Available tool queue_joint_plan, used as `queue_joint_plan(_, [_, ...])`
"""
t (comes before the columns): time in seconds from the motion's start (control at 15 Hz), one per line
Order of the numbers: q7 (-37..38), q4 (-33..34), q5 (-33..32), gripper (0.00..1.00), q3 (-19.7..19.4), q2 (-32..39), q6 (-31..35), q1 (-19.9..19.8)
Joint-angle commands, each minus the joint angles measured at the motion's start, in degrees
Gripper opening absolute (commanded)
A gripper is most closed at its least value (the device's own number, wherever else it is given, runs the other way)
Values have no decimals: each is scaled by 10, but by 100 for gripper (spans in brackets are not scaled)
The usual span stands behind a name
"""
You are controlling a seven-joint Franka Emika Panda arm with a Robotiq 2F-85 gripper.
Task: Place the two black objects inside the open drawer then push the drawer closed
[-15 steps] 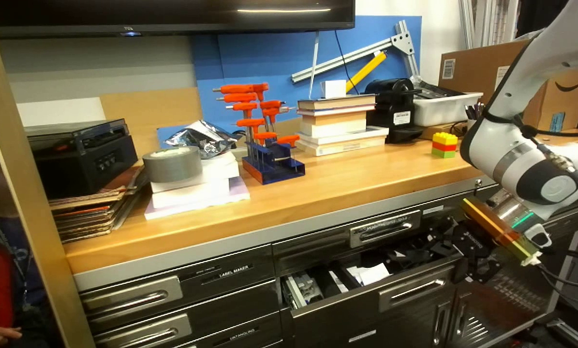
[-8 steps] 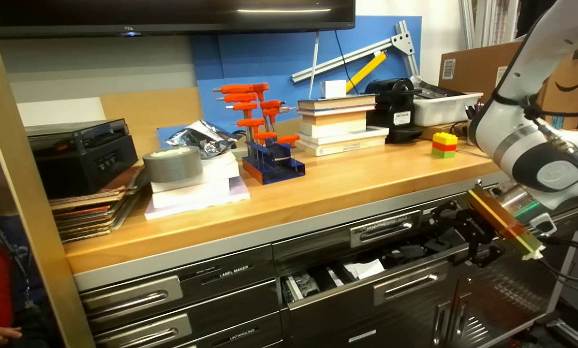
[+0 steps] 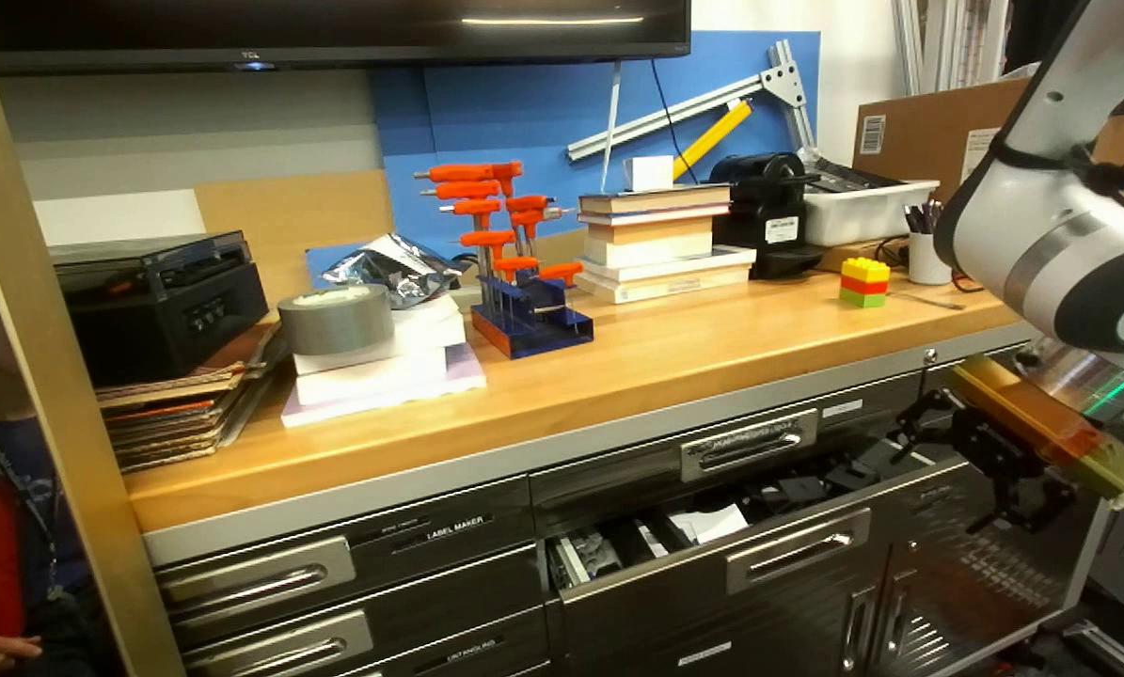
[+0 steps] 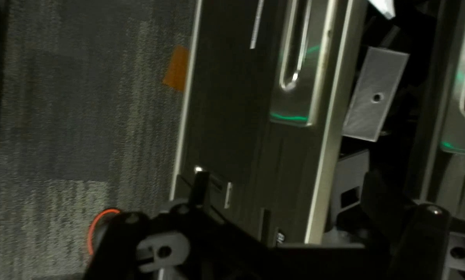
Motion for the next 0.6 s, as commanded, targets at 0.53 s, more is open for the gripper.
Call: queue_joint_plan(0.53, [481,5,-512,100,-103,102,-40,165])
